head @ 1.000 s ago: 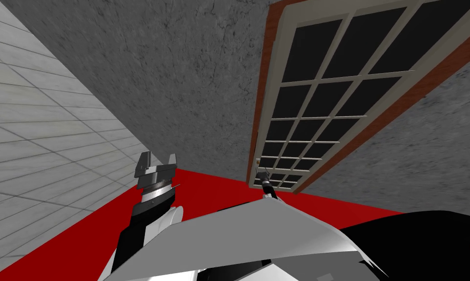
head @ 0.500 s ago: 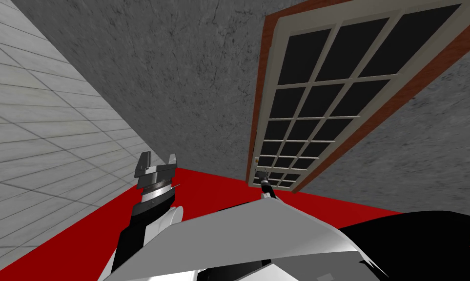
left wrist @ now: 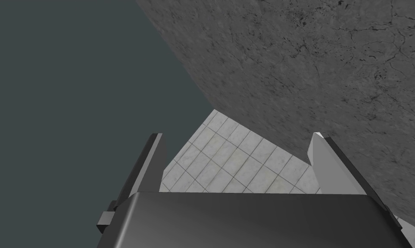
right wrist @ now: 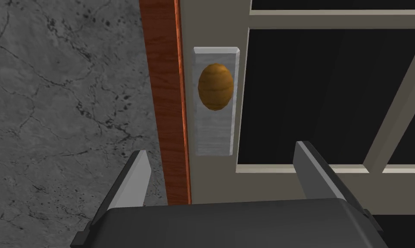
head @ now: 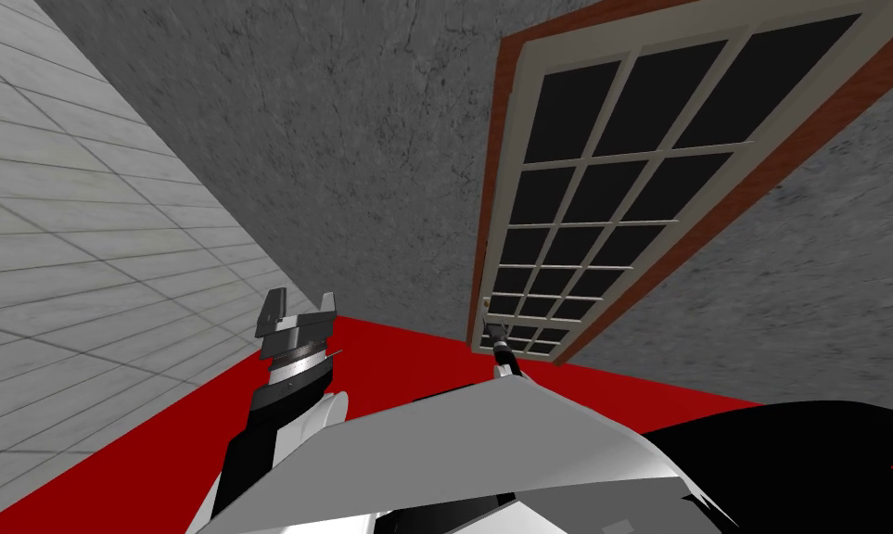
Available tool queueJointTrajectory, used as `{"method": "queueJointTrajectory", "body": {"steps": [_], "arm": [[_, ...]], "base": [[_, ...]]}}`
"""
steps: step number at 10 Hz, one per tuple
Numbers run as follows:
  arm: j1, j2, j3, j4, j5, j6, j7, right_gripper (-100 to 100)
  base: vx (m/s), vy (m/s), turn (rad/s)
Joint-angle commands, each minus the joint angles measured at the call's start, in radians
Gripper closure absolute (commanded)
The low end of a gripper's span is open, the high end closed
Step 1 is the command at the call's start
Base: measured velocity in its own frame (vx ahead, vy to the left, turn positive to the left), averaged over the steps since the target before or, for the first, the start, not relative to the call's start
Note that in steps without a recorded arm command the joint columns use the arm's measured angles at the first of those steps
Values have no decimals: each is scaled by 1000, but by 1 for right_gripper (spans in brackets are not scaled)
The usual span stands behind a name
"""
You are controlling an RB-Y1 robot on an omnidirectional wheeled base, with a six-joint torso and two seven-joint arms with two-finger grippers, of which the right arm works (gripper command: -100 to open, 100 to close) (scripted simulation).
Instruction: Pull the door open
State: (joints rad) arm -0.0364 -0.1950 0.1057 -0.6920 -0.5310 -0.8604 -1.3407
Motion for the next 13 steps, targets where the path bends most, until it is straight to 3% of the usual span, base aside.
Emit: {"method": "queueJointTrajectory", "body": {"steps": [1, 3, 8, 9, 10, 13], "arm": [[-1, 2, 5, -6, -12, 6, -38, -100], [0, 3, 6, -8, -14, 7, -42, -100], [28, -60, -10, 14, -30, -16, -114, -100], [28, -60, -10, 14, -30, -16, -114, -100], [39, -86, -17, 24, -37, -26, -141, -100], [48, -88, -19, 8, -39, -18, -138, -100]], "base": [[-50, -10, 14], [-31, -5, 8], [180, -4, 95], [136, -1, 22], [183, 10, 119], [110, -17, 29]]}}
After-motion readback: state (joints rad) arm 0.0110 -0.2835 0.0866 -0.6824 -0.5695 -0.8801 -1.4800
